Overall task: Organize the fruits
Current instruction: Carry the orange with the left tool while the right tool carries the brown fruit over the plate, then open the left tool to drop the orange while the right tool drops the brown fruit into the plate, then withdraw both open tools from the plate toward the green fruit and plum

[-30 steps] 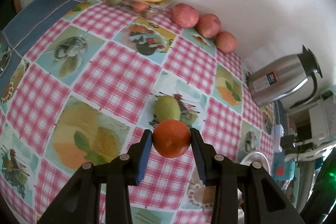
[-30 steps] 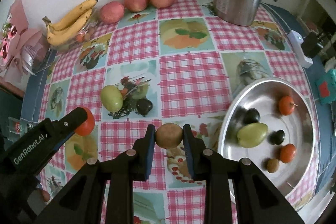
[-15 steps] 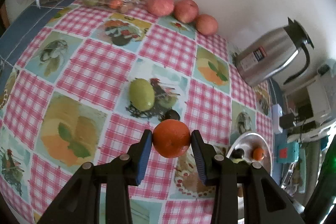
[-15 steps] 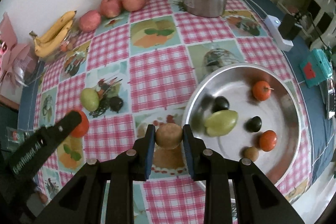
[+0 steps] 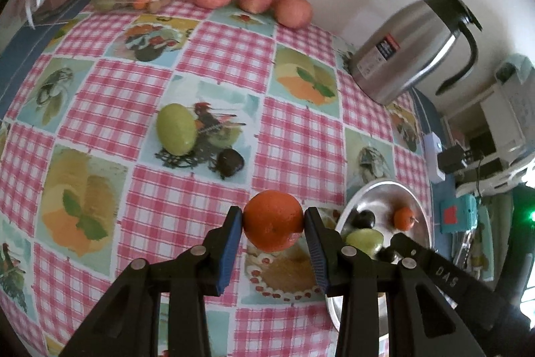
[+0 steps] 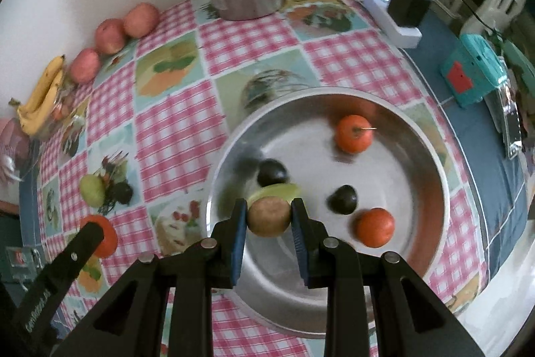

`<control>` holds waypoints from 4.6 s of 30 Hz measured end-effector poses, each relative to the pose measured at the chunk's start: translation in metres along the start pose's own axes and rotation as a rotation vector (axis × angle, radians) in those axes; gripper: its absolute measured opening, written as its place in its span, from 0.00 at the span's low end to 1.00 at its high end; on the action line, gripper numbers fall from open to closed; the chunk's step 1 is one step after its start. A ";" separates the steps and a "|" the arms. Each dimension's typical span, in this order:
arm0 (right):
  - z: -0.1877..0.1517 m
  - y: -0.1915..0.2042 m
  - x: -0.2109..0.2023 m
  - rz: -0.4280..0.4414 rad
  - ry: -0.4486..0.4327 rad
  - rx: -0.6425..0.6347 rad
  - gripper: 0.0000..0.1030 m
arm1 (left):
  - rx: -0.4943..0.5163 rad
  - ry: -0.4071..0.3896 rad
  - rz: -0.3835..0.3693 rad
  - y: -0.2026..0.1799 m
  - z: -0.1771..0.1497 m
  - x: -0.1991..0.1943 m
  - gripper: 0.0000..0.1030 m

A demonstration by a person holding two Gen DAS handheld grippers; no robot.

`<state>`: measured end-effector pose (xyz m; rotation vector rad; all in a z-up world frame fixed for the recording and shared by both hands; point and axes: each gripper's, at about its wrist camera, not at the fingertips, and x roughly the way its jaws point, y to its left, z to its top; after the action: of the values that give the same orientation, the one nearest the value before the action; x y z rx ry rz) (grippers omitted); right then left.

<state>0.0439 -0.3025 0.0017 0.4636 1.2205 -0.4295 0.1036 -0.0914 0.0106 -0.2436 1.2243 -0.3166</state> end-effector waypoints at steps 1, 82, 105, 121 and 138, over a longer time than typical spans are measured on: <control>0.000 -0.004 0.000 0.001 0.001 0.011 0.27 | 0.007 0.004 -0.001 -0.003 -0.001 0.001 0.39; 0.006 -0.033 0.004 -0.042 -0.015 0.027 0.27 | 0.162 0.102 0.000 -0.059 -0.028 0.037 0.62; 0.001 -0.015 0.005 0.070 -0.067 -0.080 0.27 | 0.005 0.020 0.105 -0.001 -0.003 0.021 0.82; -0.001 -0.018 0.007 0.036 -0.095 -0.071 0.73 | 0.002 0.020 0.106 0.000 -0.002 0.021 0.84; -0.002 -0.017 0.005 0.090 -0.113 -0.055 0.93 | -0.002 0.009 0.110 0.003 0.000 0.016 0.84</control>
<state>0.0344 -0.3157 -0.0059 0.4391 1.0949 -0.3399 0.1091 -0.0942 -0.0044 -0.1761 1.2421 -0.2212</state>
